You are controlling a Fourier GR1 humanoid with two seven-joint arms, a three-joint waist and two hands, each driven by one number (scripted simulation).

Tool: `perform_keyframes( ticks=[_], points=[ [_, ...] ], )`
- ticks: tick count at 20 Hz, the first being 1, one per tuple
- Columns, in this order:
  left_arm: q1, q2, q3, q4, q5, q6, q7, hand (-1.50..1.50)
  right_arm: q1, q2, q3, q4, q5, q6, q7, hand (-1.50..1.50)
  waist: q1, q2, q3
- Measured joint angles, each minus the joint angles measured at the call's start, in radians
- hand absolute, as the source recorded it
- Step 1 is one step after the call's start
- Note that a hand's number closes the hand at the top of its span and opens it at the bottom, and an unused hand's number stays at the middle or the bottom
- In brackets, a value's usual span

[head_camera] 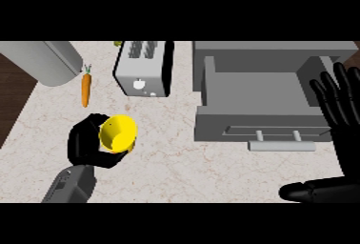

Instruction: Pick up the cup, place it into the drawer and close the drawer

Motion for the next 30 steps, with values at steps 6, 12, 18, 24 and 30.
perform_keyframes(
  ticks=[6, 12, 18, 24, 30],
  points=[
    [-0.009, -0.013, -0.055, -0.249, 0.014, 0.033, 0.203, 1.50, -0.001, 0.011, 0.014, -0.005, 0.017, -0.013, 0.010, -1.50, 0.001, 0.000, 0.000],
    [-0.067, -0.047, -0.085, -0.452, 0.027, 0.130, 0.408, 1.50, 0.016, 0.005, 0.000, -0.009, 0.002, 0.001, -0.002, -1.50, -0.004, 0.001, 0.000],
    [-0.193, -0.068, -0.094, -0.541, 0.010, 0.225, 0.568, 1.50, 0.008, 0.017, 0.013, -0.006, 0.020, -0.013, -0.006, -1.50, -0.007, 0.002, 0.000],
    [-0.361, -0.101, -0.100, -0.490, -0.054, 0.320, 0.647, 1.50, 0.020, 0.020, 0.024, 0.009, 0.039, -0.002, -0.037, -1.50, -0.011, 0.004, -0.001],
    [-0.510, -0.114, -0.098, -0.423, -0.107, 0.378, 0.727, 1.50, 0.010, 0.007, -0.005, 0.033, 0.015, 0.009, -0.043, -1.50, -0.013, 0.004, -0.001]
  ],
)
